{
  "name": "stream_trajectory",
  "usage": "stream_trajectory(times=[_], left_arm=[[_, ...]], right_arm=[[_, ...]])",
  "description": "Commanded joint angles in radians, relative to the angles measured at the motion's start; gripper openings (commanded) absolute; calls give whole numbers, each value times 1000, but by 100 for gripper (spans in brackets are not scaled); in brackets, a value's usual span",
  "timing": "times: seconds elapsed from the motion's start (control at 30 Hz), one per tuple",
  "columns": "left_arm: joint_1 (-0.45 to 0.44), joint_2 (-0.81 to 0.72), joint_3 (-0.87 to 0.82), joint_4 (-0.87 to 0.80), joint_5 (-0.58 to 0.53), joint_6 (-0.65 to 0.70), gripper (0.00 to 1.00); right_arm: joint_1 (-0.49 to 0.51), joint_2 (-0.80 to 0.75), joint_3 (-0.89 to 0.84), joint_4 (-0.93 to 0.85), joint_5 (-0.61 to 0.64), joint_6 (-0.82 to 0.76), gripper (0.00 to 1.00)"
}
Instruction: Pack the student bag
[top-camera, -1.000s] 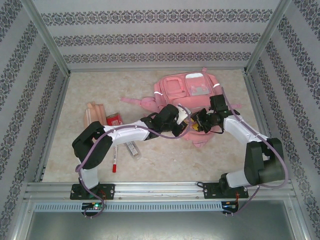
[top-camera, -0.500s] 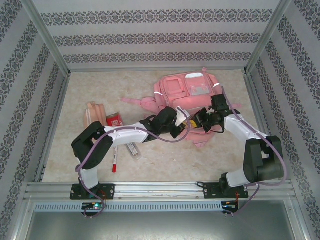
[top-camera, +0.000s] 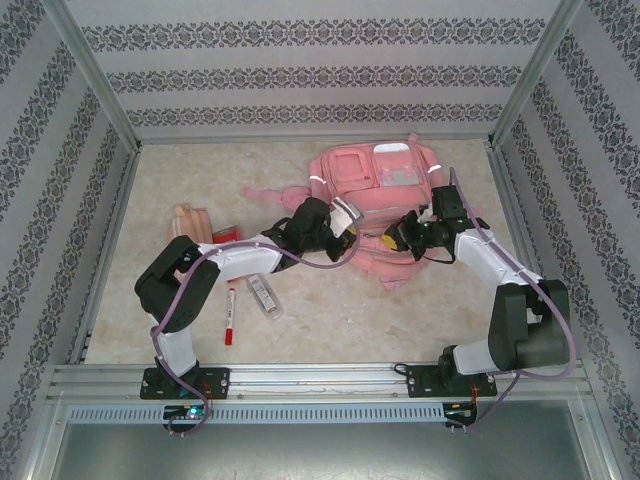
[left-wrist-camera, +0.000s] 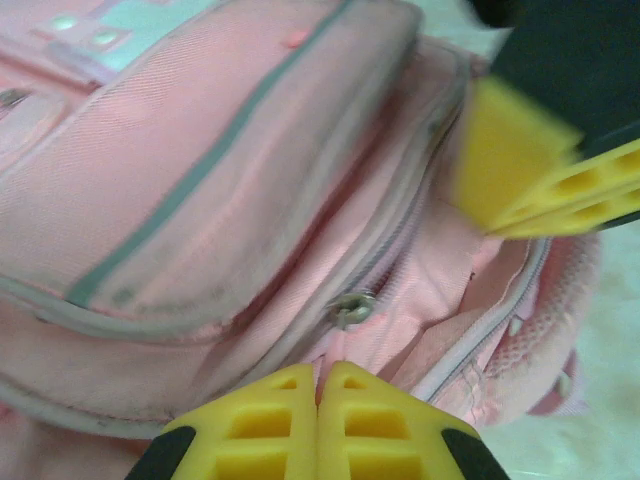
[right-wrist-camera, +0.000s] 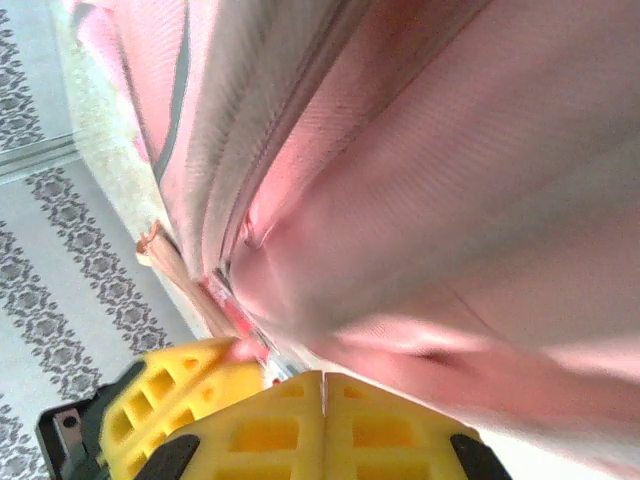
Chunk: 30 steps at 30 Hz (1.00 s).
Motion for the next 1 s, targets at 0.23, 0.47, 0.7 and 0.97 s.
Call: stream_trajectory(times=[0.23, 0.47, 0.7, 0.97], left_arm=[[92, -79, -150, 77, -118, -26, 0], [53, -103, -98, 70, -78, -54, 0], [-44, -88, 18, 34, -58, -49, 0], [-131, -53, 40, 68, -35, -66, 0]], right_arm=[[-55, 11, 34, -56, 52, -16, 3], [48, -22, 38, -51, 111, 132, 40], [157, 5, 28, 60, 225, 347, 47], [163, 67, 47, 83, 289, 365, 44]])
